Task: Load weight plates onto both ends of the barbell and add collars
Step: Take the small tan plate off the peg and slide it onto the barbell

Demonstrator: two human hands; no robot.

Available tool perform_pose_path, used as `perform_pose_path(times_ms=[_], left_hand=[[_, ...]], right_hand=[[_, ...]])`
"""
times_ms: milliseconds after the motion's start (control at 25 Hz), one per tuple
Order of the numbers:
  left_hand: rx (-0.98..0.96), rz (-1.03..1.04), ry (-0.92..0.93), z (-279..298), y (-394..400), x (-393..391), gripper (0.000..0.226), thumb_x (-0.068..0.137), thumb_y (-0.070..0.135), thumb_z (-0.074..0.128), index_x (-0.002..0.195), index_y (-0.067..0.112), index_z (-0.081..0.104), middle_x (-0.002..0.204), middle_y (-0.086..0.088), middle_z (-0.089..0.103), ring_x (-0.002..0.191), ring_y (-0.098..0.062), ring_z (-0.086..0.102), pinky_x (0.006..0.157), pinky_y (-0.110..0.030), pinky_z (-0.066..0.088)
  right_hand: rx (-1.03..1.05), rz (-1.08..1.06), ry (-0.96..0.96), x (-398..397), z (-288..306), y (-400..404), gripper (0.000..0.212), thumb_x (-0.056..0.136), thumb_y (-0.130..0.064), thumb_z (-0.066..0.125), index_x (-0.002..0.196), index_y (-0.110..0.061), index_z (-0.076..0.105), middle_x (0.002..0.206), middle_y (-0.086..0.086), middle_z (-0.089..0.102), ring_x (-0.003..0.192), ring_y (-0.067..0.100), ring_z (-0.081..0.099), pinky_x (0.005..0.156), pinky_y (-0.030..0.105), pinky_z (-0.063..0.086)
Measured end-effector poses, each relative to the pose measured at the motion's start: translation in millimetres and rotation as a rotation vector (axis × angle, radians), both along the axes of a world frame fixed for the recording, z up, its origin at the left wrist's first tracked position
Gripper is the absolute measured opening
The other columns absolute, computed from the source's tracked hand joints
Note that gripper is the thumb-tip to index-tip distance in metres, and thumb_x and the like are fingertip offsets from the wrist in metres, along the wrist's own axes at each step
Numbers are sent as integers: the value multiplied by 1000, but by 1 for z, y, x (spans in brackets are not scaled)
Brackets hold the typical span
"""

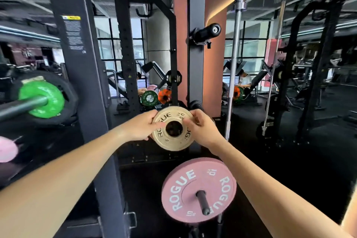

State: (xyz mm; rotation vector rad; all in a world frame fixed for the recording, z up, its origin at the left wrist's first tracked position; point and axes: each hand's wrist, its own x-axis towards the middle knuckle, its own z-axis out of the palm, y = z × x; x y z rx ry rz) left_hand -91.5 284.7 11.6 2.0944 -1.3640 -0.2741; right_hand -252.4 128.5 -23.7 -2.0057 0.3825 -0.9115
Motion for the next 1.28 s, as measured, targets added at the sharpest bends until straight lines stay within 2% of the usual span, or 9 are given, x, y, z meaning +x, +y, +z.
perform_pose_path(times_ms=[80,240,440,600,680,880,1000,1160,1280], left_hand=[[-4,56,-19,7,46,11,22,101,41,57,109,21,56,105,-6,75,94,-26,73,79,-51,61],[-44,152,-32,17,147,40,19,101,31,59,107,14,56,97,-9,74,76,-17,72,65,-36,58],[-25,315,-92,30,303,98,18,100,36,60,107,19,57,93,-9,75,79,-22,76,69,-47,61],[-66,345,-47,30,402,133,9,101,36,59,103,28,56,66,11,72,49,0,63,39,-19,47],[-99,354,-34,28,436,146,10,101,35,59,101,25,56,57,15,65,41,2,54,36,-14,38],[-165,428,-37,14,473,176,7,100,42,58,103,36,55,81,15,75,69,-5,69,56,-27,59],[-237,441,23,9,478,188,5,101,42,55,106,43,53,93,18,75,88,-4,71,63,-24,59],[-297,431,41,8,471,198,9,102,40,55,107,47,52,94,27,74,91,3,70,61,-17,58],[-351,424,49,7,456,212,10,103,35,55,109,41,53,101,14,75,96,-6,71,67,-32,62]], right_hand=[[16,53,-2,23,5,37,17,98,-26,61,109,-14,62,94,-4,67,87,10,62,78,27,51],[23,168,-8,78,13,120,16,98,-25,61,107,-13,62,95,0,68,90,18,65,82,37,55],[7,315,-45,154,23,255,17,97,-26,62,108,-14,64,105,8,72,102,27,68,92,50,54],[5,393,-49,196,25,344,15,98,-30,60,106,-18,64,102,5,72,100,24,67,88,43,54],[16,413,-53,212,24,378,14,98,-31,60,104,-19,63,100,3,71,97,24,67,86,40,54],[7,392,-49,243,23,422,8,97,-29,60,95,-21,60,85,-9,64,81,12,61,66,20,47],[-36,379,-81,257,27,431,8,97,-28,60,96,-20,59,81,-11,62,69,-4,55,58,8,44],[-91,345,-92,269,30,430,10,98,-29,59,100,-19,58,81,-11,63,71,3,56,59,11,45],[-151,302,-94,281,29,419,14,100,-30,58,105,-17,58,83,-7,66,75,9,59,64,17,48]])
